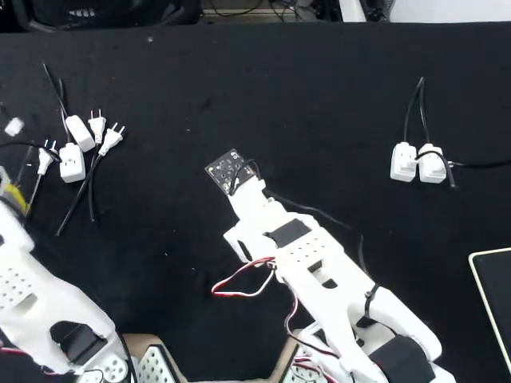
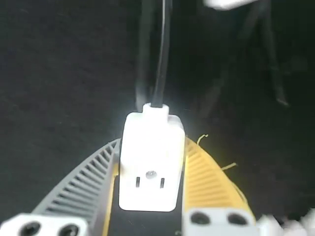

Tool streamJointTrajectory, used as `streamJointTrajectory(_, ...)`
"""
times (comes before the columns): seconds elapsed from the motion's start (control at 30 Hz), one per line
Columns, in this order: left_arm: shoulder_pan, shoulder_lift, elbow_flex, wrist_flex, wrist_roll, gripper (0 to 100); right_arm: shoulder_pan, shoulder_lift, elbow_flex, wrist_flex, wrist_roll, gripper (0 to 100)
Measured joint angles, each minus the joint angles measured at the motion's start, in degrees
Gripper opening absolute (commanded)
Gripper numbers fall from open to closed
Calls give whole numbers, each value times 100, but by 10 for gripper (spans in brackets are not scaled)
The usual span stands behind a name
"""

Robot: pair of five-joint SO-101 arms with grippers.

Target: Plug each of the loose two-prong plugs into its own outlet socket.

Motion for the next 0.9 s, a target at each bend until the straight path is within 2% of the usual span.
streamJointTrajectory(0.13,352,-378,123,316,308,30,97,0,0,0,9,170)
streamJointTrajectory(0.27,633,-1002,747,343,703,30,800,0,0,0,0,170)
streamJointTrajectory(0.37,1090,-1767,1626,343,844,30,1371,0,0,-53,-88,170)
streamJointTrajectory(0.5,2048,-3130,3200,316,905,30,1741,0,0,-229,-448,170)
streamJointTrajectory(0.63,3226,-4571,5029,-369,1424,34,1767,0,0,-229,-510,170)
streamJointTrajectory(0.73,3982,-5486,6268,-1204,1934,41,1767,0,0,-229,-519,170)
streamJointTrajectory(0.9,4914,-6207,8114,-2532,2497,222,1767,0,0,-229,-519,170)
